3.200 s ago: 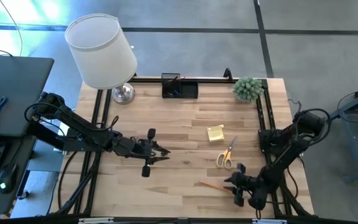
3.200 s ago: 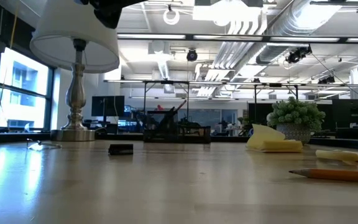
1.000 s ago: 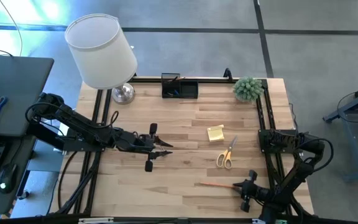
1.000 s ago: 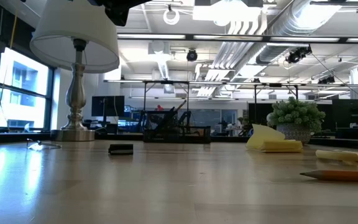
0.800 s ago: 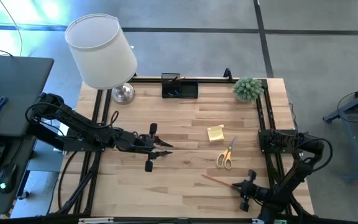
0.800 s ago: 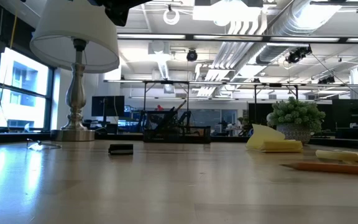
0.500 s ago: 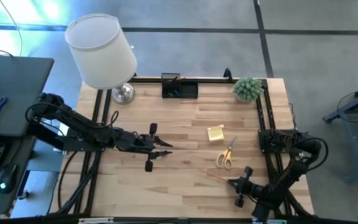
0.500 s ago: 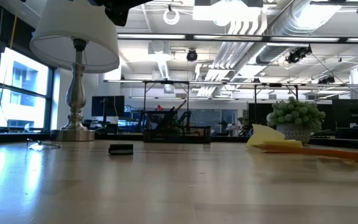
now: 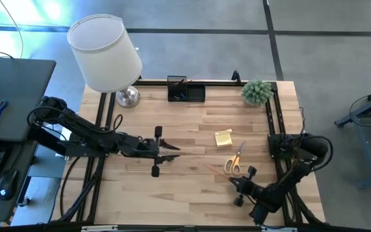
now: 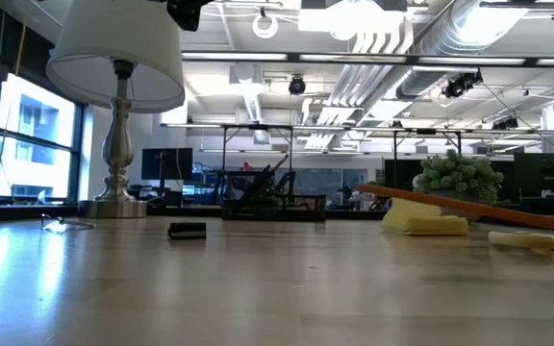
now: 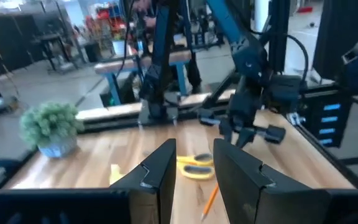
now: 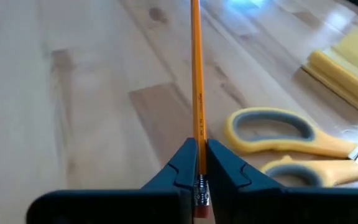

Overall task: Pick and place office supplies into organizer
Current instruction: Put the orange pencil into the black desk organizer

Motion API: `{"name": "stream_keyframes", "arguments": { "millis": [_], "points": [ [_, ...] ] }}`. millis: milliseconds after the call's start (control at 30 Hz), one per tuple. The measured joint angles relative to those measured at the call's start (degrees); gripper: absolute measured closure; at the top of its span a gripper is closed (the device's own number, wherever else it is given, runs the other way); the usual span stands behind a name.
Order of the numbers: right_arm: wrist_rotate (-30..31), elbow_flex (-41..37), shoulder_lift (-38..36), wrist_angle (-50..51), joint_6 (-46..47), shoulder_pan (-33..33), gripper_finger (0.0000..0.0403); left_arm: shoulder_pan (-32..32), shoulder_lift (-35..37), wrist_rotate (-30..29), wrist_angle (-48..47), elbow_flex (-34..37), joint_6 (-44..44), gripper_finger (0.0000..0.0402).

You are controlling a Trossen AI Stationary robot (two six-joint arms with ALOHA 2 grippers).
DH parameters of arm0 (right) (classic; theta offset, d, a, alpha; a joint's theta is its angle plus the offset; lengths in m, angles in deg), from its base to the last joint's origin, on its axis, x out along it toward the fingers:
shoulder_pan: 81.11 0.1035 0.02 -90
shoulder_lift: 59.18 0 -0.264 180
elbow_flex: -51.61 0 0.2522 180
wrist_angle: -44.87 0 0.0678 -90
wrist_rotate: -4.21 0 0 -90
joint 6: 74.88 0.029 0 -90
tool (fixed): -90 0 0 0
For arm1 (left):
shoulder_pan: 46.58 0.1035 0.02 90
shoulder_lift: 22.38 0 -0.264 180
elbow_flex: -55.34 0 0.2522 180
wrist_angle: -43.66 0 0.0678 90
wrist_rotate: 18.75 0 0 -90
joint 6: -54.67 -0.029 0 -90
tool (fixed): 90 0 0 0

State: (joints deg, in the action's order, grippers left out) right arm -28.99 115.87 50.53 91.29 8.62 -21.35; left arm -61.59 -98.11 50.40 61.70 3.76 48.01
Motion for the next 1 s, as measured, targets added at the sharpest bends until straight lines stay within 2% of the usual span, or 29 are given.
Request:
{"name": "stream_keyframes", "arguments": {
  "millis": [133, 267, 433, 533, 600, 800, 867, 1000],
  "points": [
    [-3.37, 0.01, -3.59, 1.92, -0.06, -2.84, 0.0394, 0.00, -2.70, -0.82, 1.29, -1.21, -4.38, 0.0305],
    [-5.82, 0.03, -9.14, 3.00, -3.21, -5.75, 0.0393, -0.02, -6.85, -1.15, -7.17, -6.96, -8.13, 0.0305],
    [-11.44, 0.09, -15.94, 2.82, -9.52, -10.78, 0.0394, -1.92, -15.70, -9.58, -19.88, -18.45, -15.42, 0.0305],
    [-15.20, 0.09, -19.62, 3.19, -13.28, -13.89, 0.0393, -3.75, -22.14, -14.25, -23.74, -25.20, -21.55, 0.0305],
    [-15.47, 0.09, -21.94, 3.32, -15.44, -15.43, 0.0393, -4.74, -25.14, -17.61, -26.89, -28.69, -23.11, 0.0305],
    [-15.26, 0.11, -27.65, 3.63, -18.84, -17.44, 0.0402, -5.32, -33.73, -19.54, -28.26, -36.72, -23.53, 0.0305],
    [-15.73, 0.11, -28.09, 2.88, -20.42, -18.50, 0.0403, -5.33, -36.09, -23.01, -29.97, -38.49, -25.28, 0.0305],
    [-19.86, 0.15, -27.71, 3.04, -22.42, -20.67, 0.0402, -5.35, -40.68, -26.02, -30.73, -42.90, -29.50, 0.0305]
  ]
}}
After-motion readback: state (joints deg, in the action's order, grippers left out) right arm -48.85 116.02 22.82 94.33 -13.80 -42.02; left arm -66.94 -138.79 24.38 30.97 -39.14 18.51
